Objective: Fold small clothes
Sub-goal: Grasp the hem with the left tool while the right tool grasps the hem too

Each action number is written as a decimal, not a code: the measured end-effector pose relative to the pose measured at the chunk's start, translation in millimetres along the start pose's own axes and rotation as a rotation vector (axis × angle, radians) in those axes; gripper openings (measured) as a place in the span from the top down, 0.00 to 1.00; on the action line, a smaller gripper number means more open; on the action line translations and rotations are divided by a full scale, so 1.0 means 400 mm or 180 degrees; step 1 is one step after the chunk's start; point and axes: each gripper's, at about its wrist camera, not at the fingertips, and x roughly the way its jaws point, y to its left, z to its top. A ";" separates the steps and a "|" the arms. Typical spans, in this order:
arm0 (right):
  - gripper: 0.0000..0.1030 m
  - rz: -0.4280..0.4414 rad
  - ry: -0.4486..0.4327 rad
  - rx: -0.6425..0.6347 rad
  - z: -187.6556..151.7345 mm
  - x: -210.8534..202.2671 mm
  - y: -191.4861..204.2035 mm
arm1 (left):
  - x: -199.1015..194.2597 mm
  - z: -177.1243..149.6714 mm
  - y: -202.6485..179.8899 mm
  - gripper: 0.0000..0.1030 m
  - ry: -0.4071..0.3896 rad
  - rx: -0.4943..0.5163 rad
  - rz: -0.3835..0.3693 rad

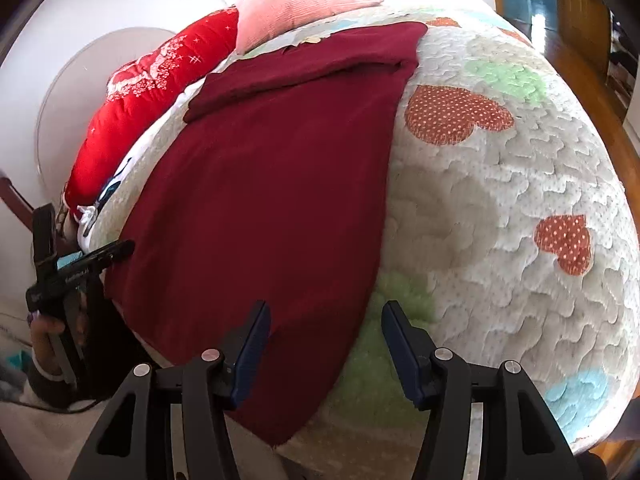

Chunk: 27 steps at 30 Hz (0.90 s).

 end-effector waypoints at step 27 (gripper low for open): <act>0.37 0.0381 0.0194 -0.0133 -0.060 0.011 0.030 | -0.020 -0.031 0.016 0.23 0.0152 -0.0035 -0.0106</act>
